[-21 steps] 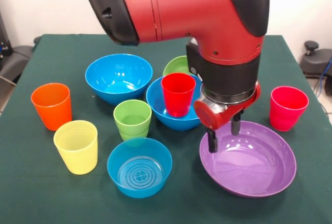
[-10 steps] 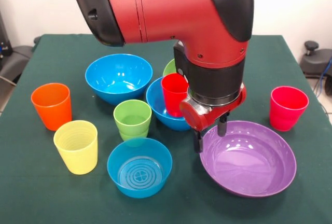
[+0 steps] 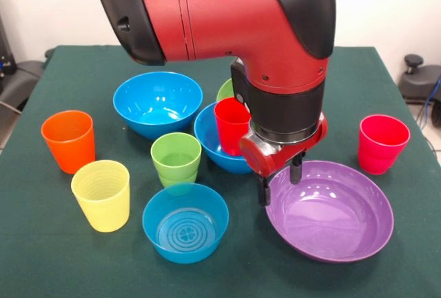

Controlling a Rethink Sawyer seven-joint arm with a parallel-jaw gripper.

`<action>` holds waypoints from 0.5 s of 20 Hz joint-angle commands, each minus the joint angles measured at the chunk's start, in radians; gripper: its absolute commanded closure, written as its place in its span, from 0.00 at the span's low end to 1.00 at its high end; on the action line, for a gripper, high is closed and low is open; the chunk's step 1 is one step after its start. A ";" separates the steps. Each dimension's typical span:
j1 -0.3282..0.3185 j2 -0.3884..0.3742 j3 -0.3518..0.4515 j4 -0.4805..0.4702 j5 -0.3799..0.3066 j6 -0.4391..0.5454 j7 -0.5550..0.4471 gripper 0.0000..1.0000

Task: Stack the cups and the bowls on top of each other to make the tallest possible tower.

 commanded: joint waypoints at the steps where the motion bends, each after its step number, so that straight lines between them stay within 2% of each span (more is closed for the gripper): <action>1: 0.018 0.080 -0.055 -0.057 0.006 -0.069 0.160 0.00; 8: 0.038 0.113 -0.083 -0.117 0.003 -0.055 0.207 0.00; 10: 0.044 0.121 -0.102 -0.125 0.012 -0.055 0.259 0.00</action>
